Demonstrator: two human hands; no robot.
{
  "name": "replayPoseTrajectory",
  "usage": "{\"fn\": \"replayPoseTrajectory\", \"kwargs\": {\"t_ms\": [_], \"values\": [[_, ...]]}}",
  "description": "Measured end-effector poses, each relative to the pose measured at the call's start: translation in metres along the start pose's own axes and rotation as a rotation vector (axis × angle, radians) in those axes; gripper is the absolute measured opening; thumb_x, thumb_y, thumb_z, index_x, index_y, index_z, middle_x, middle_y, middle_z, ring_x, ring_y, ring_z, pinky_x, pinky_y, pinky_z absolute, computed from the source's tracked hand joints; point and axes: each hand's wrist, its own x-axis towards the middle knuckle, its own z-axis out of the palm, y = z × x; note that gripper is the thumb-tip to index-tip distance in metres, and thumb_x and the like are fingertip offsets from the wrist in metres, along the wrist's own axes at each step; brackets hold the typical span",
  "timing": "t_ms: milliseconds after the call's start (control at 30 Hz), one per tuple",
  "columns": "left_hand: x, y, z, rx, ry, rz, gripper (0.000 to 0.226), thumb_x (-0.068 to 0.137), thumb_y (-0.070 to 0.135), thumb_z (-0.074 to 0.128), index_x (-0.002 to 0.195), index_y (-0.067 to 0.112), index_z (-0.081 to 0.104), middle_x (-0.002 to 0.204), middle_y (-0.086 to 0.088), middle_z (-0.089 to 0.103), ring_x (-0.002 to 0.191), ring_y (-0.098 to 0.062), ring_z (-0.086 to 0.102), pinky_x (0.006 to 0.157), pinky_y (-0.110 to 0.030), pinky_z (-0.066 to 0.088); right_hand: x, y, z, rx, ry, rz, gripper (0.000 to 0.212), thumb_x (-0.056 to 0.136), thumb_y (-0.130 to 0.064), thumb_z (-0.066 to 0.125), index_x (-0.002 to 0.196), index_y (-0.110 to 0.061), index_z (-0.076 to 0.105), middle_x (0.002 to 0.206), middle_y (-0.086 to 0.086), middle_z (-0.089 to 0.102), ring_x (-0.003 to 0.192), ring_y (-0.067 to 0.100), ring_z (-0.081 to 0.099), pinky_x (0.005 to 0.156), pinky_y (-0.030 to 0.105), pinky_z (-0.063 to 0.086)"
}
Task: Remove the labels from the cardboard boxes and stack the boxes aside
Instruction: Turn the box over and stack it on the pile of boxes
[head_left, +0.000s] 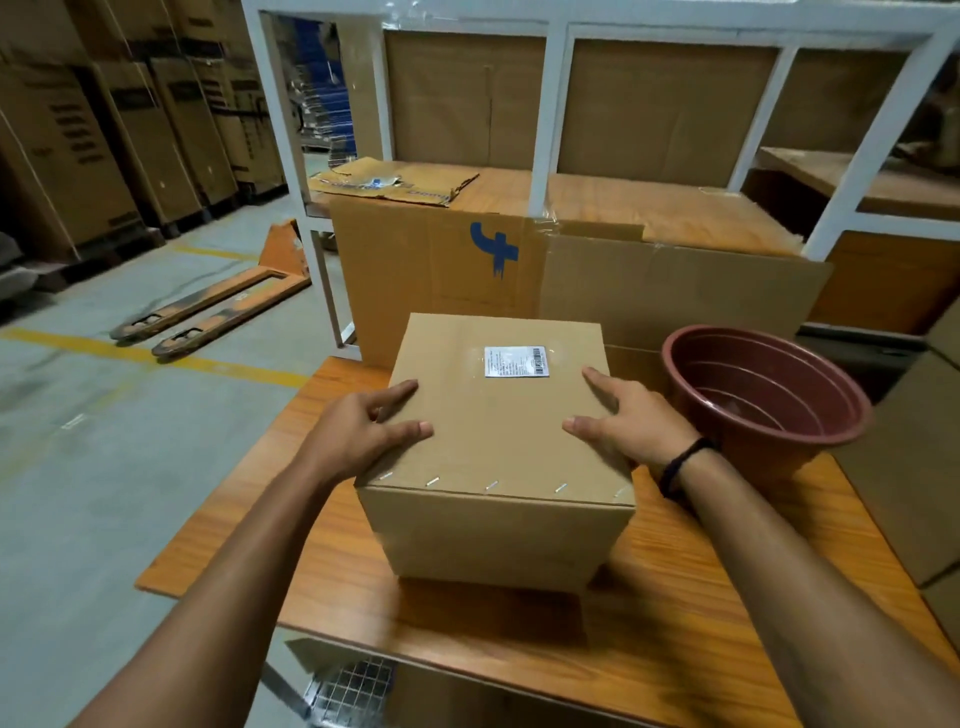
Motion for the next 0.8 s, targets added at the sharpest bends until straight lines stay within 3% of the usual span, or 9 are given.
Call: {"fn": "replayPoseTrajectory", "kwargs": {"t_ms": [100, 233, 367, 467, 567, 633, 800], "values": [[0.004, 0.004, 0.013, -0.031, -0.07, -0.019, 0.07, 0.072, 0.047, 0.081, 0.135, 0.033, 0.055, 0.138, 0.008, 0.056, 0.12, -0.007, 0.053, 0.098, -0.028, 0.045, 0.002, 0.017, -0.007, 0.003, -0.072, 0.061, 0.096, 0.072, -0.054, 0.076, 0.151, -0.024, 0.031, 0.15, -0.003, 0.042, 0.133, 0.018, 0.045, 0.11, 0.036, 0.038], [0.006, 0.005, 0.025, -0.033, -0.144, -0.04, 0.069, 0.074, 0.047, 0.079, 0.136, 0.035, 0.053, 0.141, 0.004, 0.054, 0.124, -0.014, 0.053, 0.098, -0.031, 0.045, -0.001, 0.032, -0.006, 0.008, -0.107, 0.114, 0.102, 0.065, -0.06, 0.076, 0.15, -0.027, 0.031, 0.151, -0.005, 0.042, 0.133, 0.017, 0.045, 0.111, 0.036, 0.037], [0.015, 0.012, 0.026, 0.264, -0.163, -0.041, 0.069, 0.075, 0.065, 0.068, 0.138, 0.046, 0.047, 0.151, 0.005, 0.042, 0.131, -0.021, 0.048, 0.101, -0.041, 0.045, -0.005, 0.041, -0.001, 0.023, -0.095, 0.112, 0.096, 0.07, -0.058, 0.076, 0.15, -0.03, 0.031, 0.149, -0.006, 0.043, 0.131, 0.016, 0.046, 0.11, 0.037, 0.039], [0.025, 0.026, 0.032, 0.558, -0.179, 0.067, 0.072, 0.081, 0.07, 0.057, 0.145, 0.043, 0.039, 0.163, 0.006, 0.012, 0.148, -0.023, 0.017, 0.115, -0.05, 0.025, -0.001, 0.037, -0.006, -0.047, -0.136, 0.126, 0.088, 0.073, -0.056, 0.075, 0.148, -0.032, 0.034, 0.145, -0.003, 0.045, 0.127, 0.019, 0.049, 0.104, 0.035, 0.042], [0.036, 0.04, 0.047, 0.656, -0.285, 0.185, 0.079, 0.085, 0.072, 0.046, 0.152, 0.035, 0.027, 0.164, 0.004, 0.006, 0.15, -0.019, 0.0, 0.119, -0.051, -0.003, 0.015, 0.031, -0.01, -0.236, 0.003, 0.073, 0.071, 0.071, -0.061, 0.071, 0.133, -0.033, 0.052, 0.133, 0.007, 0.048, 0.119, 0.025, 0.053, 0.099, 0.037, 0.045], [0.041, 0.042, 0.052, 0.635, -0.317, 0.189, 0.081, 0.086, 0.07, 0.046, 0.154, 0.031, 0.022, 0.163, 0.004, 0.008, 0.15, -0.018, 0.001, 0.119, -0.046, 0.0, 0.027, 0.023, -0.009, -0.263, 0.089, -0.001, 0.057, 0.076, -0.051, 0.072, 0.128, -0.035, 0.056, 0.13, 0.008, 0.046, 0.122, 0.027, 0.049, 0.106, 0.038, 0.04], [0.044, 0.034, 0.054, 0.605, -0.306, 0.192, 0.083, 0.085, 0.072, 0.047, 0.154, 0.033, 0.021, 0.163, 0.009, 0.008, 0.15, -0.014, 0.003, 0.119, -0.04, 0.008, 0.057, 0.001, -0.005, -0.399, -0.034, -0.095, 0.049, 0.084, -0.039, 0.068, 0.132, -0.037, 0.055, 0.127, 0.008, 0.048, 0.123, 0.028, 0.042, 0.106, 0.04, 0.037]]}}
